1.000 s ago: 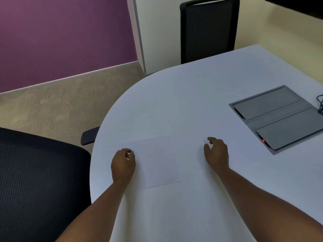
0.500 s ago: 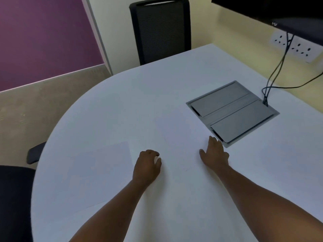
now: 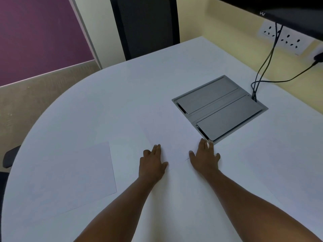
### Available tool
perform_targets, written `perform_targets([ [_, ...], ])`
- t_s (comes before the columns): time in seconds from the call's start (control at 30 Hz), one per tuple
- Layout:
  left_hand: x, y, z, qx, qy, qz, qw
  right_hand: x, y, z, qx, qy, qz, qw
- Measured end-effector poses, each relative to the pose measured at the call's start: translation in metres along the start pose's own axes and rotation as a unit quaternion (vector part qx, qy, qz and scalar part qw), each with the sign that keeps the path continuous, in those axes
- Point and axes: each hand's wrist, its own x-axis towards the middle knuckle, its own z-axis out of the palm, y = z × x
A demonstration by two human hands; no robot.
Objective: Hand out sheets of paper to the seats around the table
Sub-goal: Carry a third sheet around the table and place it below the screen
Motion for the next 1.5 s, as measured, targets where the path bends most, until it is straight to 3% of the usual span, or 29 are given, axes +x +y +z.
perform_targets([
  [0.17,0.0,0.0,0.001,-0.013,0.017,-0.008,1.0,0.004,-0.008,0.0,0.075,0.014,-0.023,0.997],
  [0.23,-0.001,0.0,0.0,-0.022,0.017,-0.01,1.0,0.008,-0.013,-0.004,0.18,0.02,-0.02,0.983],
  [0.3,-0.004,-0.001,-0.001,-0.018,0.016,-0.01,1.0,0.015,-0.018,-0.013,0.378,0.014,0.051,0.924],
  [0.37,-0.007,-0.004,-0.001,-0.014,0.012,-0.004,1.0,0.025,-0.019,-0.028,0.564,-0.005,0.15,0.812],
  [0.4,-0.009,-0.006,-0.001,-0.013,0.01,-0.002,1.0,0.03,-0.017,-0.034,0.617,-0.026,0.171,0.768],
  [0.43,-0.012,-0.008,-0.001,-0.014,0.007,-0.001,1.0,0.033,-0.014,-0.039,0.632,-0.049,0.178,0.753],
  [0.5,-0.016,-0.012,-0.002,-0.011,0.004,-0.003,1.0,0.035,-0.006,-0.043,0.6,-0.091,0.172,0.776],
  [0.63,-0.024,-0.017,-0.006,0.0,-0.003,-0.014,1.0,0.022,-0.002,-0.041,0.401,-0.137,0.101,0.9],
  [0.77,-0.036,-0.021,-0.014,-0.017,-0.001,-0.03,0.999,0.004,-0.008,-0.034,0.329,-0.099,0.049,0.938],
  [0.97,-0.065,-0.034,-0.043,-0.196,0.024,-0.162,0.967,-0.017,-0.024,-0.037,0.432,-0.077,0.031,0.898],
  [1.1,-0.082,-0.044,-0.083,-0.366,0.035,-0.232,0.901,-0.041,-0.046,-0.054,0.515,-0.076,0.035,0.853],
  [1.3,-0.113,-0.06,-0.144,-0.495,0.076,-0.244,0.831,-0.094,-0.093,-0.085,0.558,-0.034,-0.009,0.829],
  [1.5,-0.178,-0.085,-0.191,-0.585,0.132,-0.181,0.779,-0.177,-0.134,-0.102,0.584,-0.005,-0.049,0.81],
])
